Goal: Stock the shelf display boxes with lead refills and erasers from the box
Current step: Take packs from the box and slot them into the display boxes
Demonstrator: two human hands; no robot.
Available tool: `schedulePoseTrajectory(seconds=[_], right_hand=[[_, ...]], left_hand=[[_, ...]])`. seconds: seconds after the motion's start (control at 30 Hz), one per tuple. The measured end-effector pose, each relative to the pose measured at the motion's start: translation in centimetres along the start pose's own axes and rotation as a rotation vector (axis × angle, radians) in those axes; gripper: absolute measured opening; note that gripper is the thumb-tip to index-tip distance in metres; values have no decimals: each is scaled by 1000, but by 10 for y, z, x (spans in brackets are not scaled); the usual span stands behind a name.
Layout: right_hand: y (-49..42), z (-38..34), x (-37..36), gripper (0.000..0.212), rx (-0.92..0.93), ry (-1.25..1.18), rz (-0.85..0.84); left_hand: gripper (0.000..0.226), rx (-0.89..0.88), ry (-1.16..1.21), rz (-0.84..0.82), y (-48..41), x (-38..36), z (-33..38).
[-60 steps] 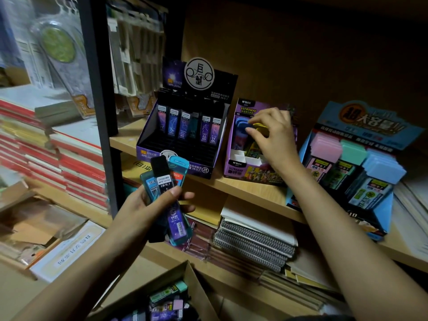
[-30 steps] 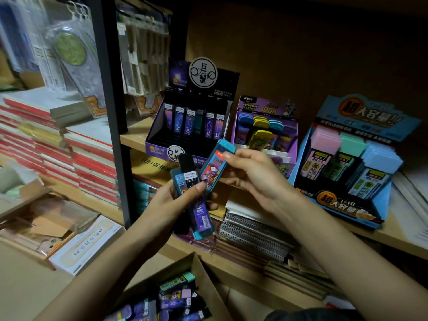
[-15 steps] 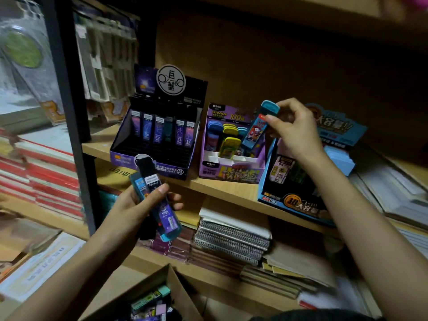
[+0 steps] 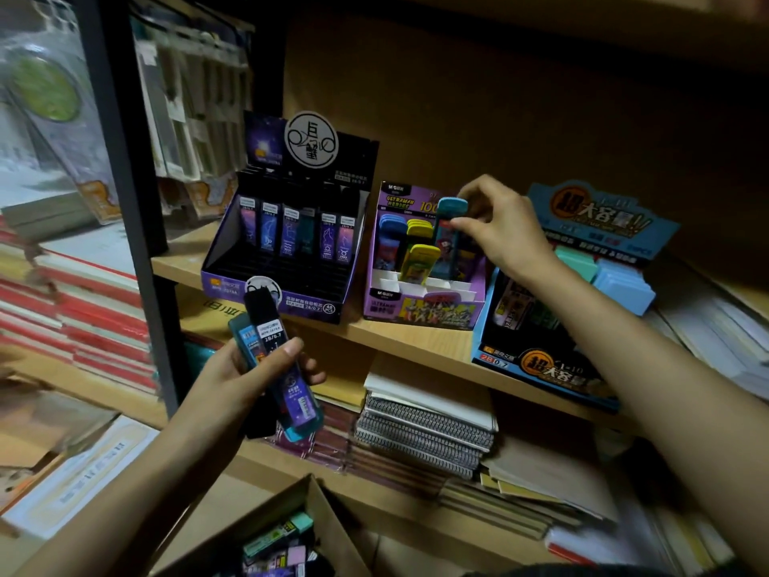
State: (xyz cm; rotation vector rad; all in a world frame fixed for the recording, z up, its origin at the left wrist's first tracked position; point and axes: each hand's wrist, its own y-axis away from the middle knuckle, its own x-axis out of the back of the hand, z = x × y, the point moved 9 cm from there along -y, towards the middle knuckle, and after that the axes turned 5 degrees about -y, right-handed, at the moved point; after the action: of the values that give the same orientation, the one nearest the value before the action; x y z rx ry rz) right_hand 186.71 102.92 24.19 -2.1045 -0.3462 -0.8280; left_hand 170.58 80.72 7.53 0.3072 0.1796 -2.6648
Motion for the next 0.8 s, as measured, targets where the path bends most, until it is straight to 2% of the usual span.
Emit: schedulePoseTrajectory(seconds=[0.1,0.3,0.4,0.47,0.57,0.7,0.8], right_hand=[[0,8,-5,23,-28,57,-42],[8,8,-26,24,28,386,-214],[7,2,-15,26,15,395,-205],[9,-12,1,23,22,325,-117],[26,-50,11,15,33,22,-18],[57,-100,-48,8,-31,-351,-268],[81,-120,-104,24,-148,-444,-425]], left_hand=[[18,9,-5,11,0,1,-1],[24,32,15,3,3,-1,0],[24,24,8,5,3,0,2],[22,13,8,6,3,1,3],[21,-1,-9,11,3,2,5],[22,-20,-39,11,4,4,10],[24,-23,-46,-1,6,5,14]])
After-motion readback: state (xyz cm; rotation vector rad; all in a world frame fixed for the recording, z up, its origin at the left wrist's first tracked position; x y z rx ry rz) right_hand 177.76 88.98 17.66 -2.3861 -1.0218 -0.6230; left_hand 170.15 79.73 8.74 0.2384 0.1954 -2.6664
